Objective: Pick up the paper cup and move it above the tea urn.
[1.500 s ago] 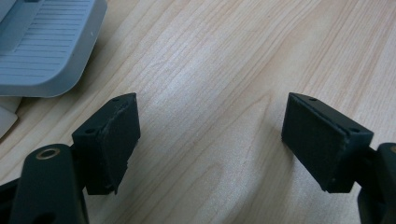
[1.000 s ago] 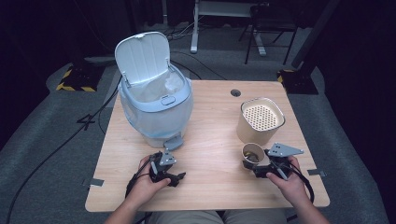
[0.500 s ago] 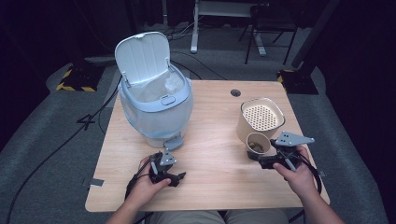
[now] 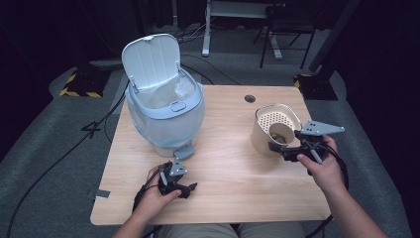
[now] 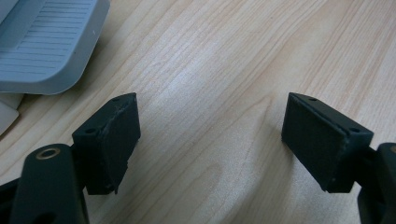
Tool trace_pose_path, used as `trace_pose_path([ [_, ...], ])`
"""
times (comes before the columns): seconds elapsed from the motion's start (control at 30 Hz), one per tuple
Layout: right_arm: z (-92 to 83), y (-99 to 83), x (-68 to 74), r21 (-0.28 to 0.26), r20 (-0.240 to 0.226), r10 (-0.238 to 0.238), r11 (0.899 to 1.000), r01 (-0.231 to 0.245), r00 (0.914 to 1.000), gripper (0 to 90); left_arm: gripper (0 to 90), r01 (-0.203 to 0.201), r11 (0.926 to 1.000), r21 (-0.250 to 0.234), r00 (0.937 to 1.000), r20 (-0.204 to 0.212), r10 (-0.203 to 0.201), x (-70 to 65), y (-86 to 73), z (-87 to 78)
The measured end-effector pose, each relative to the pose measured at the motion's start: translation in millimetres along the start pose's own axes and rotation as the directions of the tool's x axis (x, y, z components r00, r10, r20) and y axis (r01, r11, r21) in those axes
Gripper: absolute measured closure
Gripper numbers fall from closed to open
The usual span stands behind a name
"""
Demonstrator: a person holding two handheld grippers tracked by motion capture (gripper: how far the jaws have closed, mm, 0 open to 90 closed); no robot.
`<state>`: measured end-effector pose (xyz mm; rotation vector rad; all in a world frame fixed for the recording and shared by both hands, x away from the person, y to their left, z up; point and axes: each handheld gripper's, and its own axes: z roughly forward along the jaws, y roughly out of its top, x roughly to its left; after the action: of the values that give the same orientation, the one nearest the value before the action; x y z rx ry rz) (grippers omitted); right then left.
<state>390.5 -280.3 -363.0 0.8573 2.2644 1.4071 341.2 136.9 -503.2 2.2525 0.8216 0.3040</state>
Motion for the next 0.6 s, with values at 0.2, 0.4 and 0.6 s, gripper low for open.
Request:
trace_pose_path([
  [0.2, 0.1, 17.2, -19.4, 0.0, 0.031, 0.01, 1.0, -0.01, 0.9995, 27.0, 20.1, 0.0, 1.0, 0.0, 1.0, 0.0, 0.0, 0.0, 0.0, 0.0],
  [0.4, 5.3, 28.9, -48.7, 0.014, 0.077, 0.031, 0.999, -0.032, 0.9966, 27.3, 20.1, 0.001, 1.0, 0.002, 1.0, 0.001, -0.001, 0.3, 0.1, -0.1],
  [0.6, 16.9, 32.7, -74.5, 0.031, 0.123, 0.012, 0.999, -0.016, 0.9923, 27.3, 20.0, 0.002, 1.0, 0.003, 1.0, 0.001, -0.002, 0.3, 0.1, -0.2],
])
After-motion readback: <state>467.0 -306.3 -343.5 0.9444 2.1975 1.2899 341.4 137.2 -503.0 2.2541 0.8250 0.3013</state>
